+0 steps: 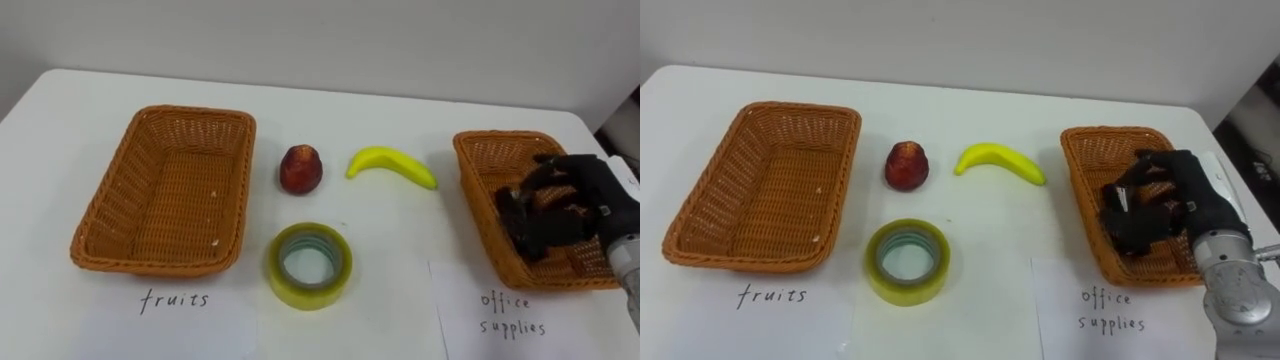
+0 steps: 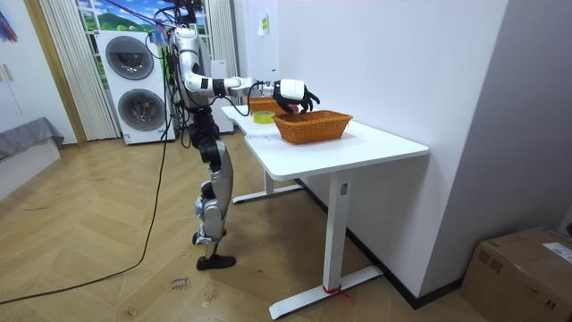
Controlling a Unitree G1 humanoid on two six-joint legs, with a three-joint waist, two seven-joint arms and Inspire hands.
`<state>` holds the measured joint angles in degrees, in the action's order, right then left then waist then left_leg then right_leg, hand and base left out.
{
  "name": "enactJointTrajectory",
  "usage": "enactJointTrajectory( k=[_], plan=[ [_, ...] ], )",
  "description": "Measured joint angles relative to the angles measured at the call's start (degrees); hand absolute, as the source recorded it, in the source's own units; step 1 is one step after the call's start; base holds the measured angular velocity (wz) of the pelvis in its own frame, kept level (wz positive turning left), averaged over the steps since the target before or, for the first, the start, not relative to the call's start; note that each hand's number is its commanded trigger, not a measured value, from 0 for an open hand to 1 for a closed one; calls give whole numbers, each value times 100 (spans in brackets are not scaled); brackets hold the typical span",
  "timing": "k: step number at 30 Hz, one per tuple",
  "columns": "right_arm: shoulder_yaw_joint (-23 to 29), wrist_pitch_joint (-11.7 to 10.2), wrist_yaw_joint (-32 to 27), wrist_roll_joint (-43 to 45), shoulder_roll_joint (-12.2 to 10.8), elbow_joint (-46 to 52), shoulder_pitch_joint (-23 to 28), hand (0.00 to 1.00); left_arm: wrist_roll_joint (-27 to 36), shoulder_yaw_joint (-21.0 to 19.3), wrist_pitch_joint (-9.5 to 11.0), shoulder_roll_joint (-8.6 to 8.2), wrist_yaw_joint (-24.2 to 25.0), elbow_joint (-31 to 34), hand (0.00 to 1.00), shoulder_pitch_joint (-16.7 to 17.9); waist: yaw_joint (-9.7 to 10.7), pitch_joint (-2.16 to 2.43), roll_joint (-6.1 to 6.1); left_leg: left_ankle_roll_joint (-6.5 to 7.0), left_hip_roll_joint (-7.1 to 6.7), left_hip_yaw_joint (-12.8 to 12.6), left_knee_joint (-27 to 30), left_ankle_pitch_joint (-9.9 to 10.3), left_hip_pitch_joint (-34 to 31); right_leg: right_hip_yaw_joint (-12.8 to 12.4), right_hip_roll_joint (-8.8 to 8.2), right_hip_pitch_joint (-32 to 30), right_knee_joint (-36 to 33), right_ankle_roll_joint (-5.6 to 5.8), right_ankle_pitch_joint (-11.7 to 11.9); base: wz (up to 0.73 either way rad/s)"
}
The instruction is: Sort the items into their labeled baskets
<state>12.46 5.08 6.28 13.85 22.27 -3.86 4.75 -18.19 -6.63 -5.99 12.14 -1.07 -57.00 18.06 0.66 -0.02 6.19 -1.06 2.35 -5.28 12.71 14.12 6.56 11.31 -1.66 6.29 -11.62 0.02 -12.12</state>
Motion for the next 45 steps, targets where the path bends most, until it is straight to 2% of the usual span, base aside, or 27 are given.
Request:
enactJointTrajectory(
  k=[31,38,41,42,45],
  plan=[
    [-1,-6,-11,-22,1,26,-21,0,6,8,4,3,-7,-51,0,-78,-103,2,-21,0,0,-2,2,0,6,-3,2,29,-9,0,0,0],
    [-4,-10,-230,69,1,965,-121,0,32,3,4,14,-55,-78,0,-140,-90,-25,-77,0,-1,-5,-6,0,-21,-3,4,29,-14,1,0,0],
    [-4,-17,-317,52,2,1207,-292,0,29,5,5,20,-56,-18,0,-165,-93,-18,-63,0,-2,-3,5,0,-75,2,2,-7,-19,0,0,0],
    [-5,-18,-333,-11,5,1265,-379,0,32,7,11,22,-59,25,0,-169,-95,-1,-28,0,-2,-2,10,0,-94,4,0,-35,-34,0,0,0],
    [-33,-30,-380,-152,8,1290,-555,0,57,8,27,34,-79,37,0,-168,-110,-3,-15,1,-2,17,9,0,-92,47,-5,-38,-73,0,0,1]
  ],
)
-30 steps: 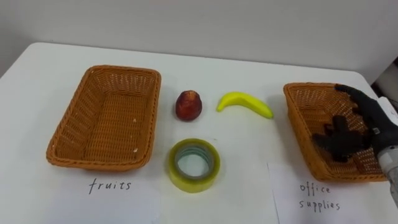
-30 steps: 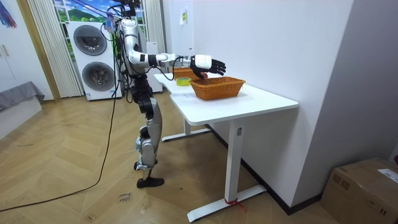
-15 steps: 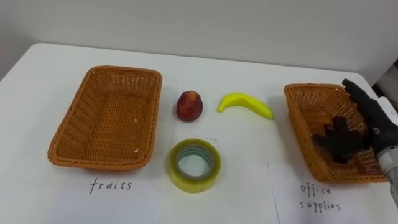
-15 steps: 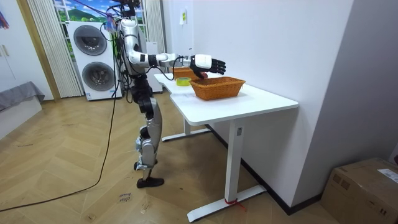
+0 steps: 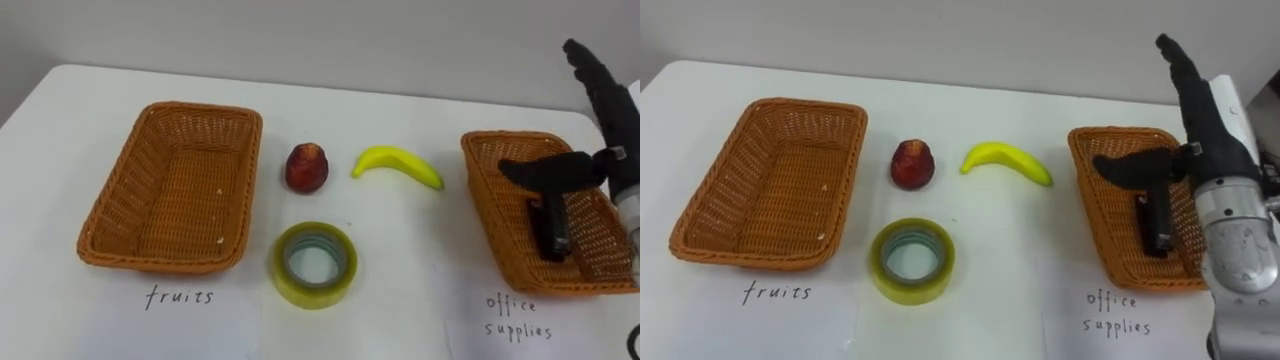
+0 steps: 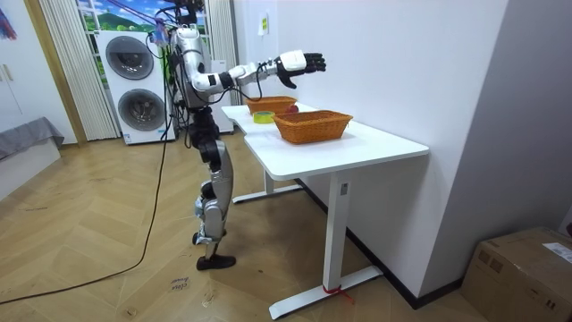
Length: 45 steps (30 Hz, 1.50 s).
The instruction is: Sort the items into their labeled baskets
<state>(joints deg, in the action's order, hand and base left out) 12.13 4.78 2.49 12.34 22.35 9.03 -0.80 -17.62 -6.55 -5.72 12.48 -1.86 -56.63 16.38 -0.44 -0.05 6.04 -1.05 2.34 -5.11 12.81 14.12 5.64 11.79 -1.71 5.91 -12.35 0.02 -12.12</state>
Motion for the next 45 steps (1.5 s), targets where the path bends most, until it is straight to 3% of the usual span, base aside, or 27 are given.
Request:
enactJointTrajectory(
  k=[7,11,19,29,45],
  plan=[
    [-319,1,12,-402,3,166,-29,0,-3,12,22,7,-27,11,0,30,-22,-6,23,0,1,47,14,1,-33,99,-11,6,-5,0,0,5],
    [-597,2,68,-490,2,163,-30,0,-3,243,-22,-7,-102,-59,0,58,-148,-14,-20,0,1,60,11,1,-10,107,-11,38,-27,0,0,2],
    [-988,9,241,-801,-3,110,-30,0,-22,304,-68,-14,-140,-74,0,90,-318,-23,-48,-3,-4,198,-5,0,-7,240,-16,105,-27,0,0,9],
    [-1699,10,426,-917,-8,-82,-82,0,-47,474,-139,-5,-140,-59,0,50,-537,-24,58,-4,-18,362,95,-1,-150,473,-28,131,38,1,0,9],
    [-2439,50,768,-766,-41,-562,-89,0,-73,562,-163,10,-143,-87,0,-22,-874,-37,51,-6,-22,370,124,2,-214,464,-28,91,43,-2,1,1]
  ],
)
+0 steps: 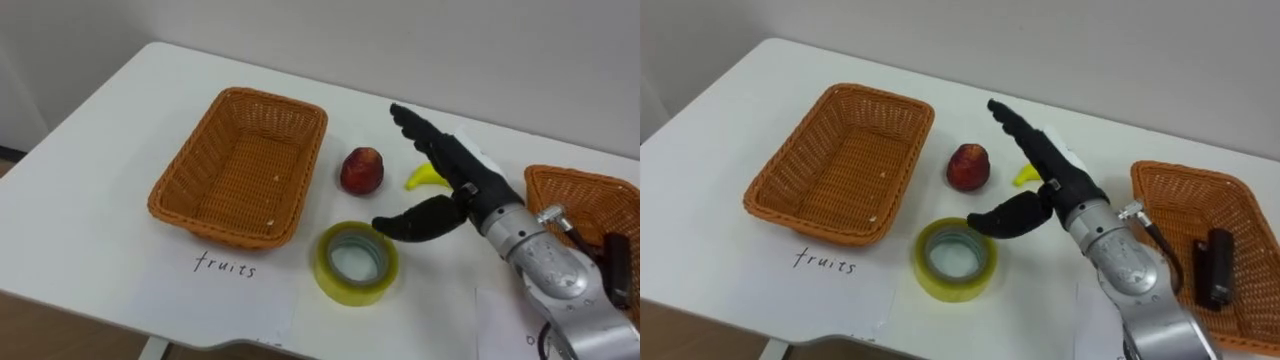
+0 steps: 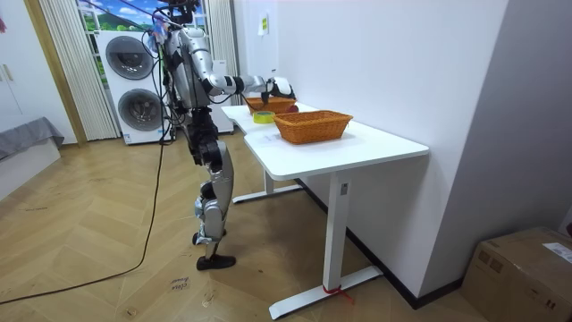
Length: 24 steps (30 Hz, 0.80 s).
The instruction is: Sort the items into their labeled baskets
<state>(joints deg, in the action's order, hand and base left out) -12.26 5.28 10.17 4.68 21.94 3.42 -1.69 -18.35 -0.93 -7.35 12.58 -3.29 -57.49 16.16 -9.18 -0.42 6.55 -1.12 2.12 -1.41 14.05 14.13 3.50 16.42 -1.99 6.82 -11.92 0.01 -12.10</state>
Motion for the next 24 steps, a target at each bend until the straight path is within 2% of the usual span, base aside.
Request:
enactJointTrajectory(
  k=[6,10,17,24],
  plan=[
    [-94,104,205,206,-27,-375,0,0,-68,5,-145,-13,1,92,0,-35,-168,4,6,0,1,-4,2,0,0,15,-2,4,12,0,0,0],
    [-210,229,313,374,-131,-503,0,0,-112,6,-200,-28,7,137,0,-36,-194,2,-1,0,3,-3,1,0,-5,27,-2,2,19,0,0,0],
    [-237,231,480,498,-248,-503,0,0,-148,20,-220,-41,16,142,0,-37,-208,-1,-20,0,3,7,8,0,-11,62,-3,16,20,0,0,0],
    [-236,231,504,706,-277,-552,0,0,-147,117,-268,-118,25,113,0,30,-208,-4,-116,0,2,16,9,0,-12,72,-3,19,18,0,0,0]
  ],
)
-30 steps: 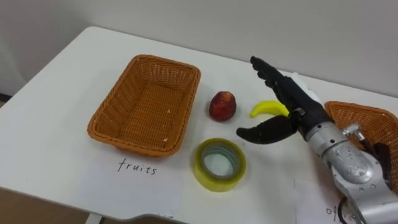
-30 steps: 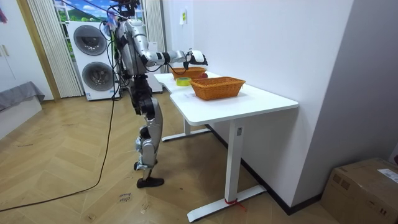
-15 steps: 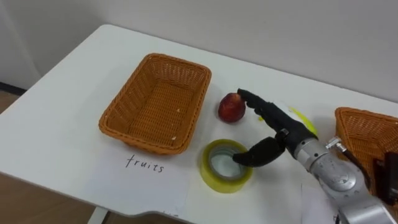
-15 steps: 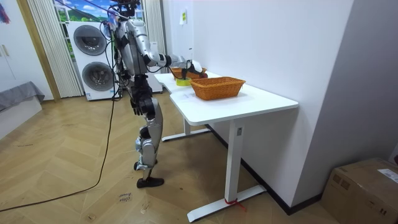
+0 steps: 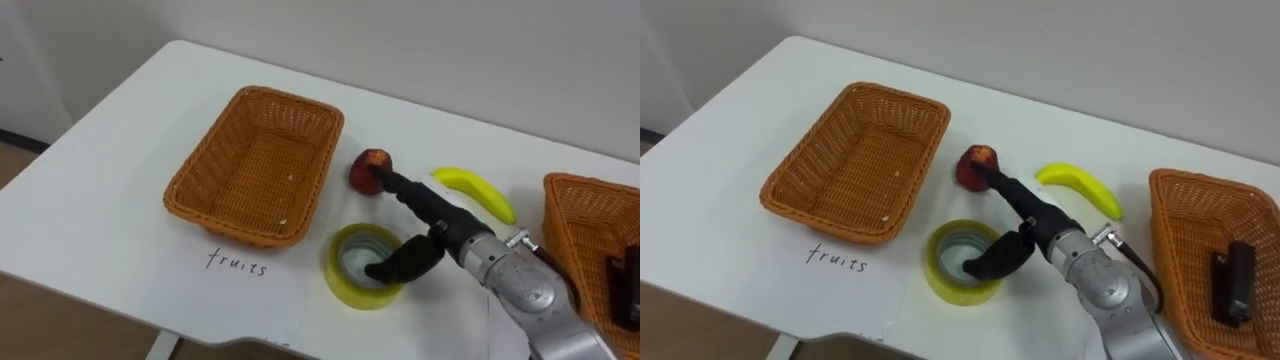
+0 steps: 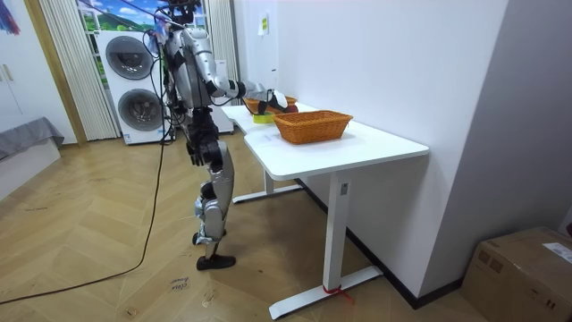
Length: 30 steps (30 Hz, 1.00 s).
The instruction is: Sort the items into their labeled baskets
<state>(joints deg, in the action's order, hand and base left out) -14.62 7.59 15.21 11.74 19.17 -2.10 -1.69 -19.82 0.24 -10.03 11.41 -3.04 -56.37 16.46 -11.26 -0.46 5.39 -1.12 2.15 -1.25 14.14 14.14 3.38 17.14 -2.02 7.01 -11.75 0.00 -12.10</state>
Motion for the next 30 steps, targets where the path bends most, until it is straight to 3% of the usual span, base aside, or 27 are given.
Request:
enactJointTrajectory(
  k=[19,24,30],
  plan=[
    [-47,23,54,241,-216,-171,-2,0,6,67,-52,-42,160,30,0,-21,-3,6,2,-1,-2,20,19,-1,-17,17,-2,-4,-1,0,0,0],
    [-94,76,233,226,-223,-365,-96,0,11,72,-54,12,159,21,0,-84,-10,28,97,-1,-3,23,28,-1,-26,19,-1,-7,-1,0,0,0],
    [-216,158,390,288,-199,-470,-276,0,12,73,-132,68,137,16,0,-143,-1,3,192,0,-4,36,48,0,-52,27,1,-12,-1,-1,0,0]
  ],
)
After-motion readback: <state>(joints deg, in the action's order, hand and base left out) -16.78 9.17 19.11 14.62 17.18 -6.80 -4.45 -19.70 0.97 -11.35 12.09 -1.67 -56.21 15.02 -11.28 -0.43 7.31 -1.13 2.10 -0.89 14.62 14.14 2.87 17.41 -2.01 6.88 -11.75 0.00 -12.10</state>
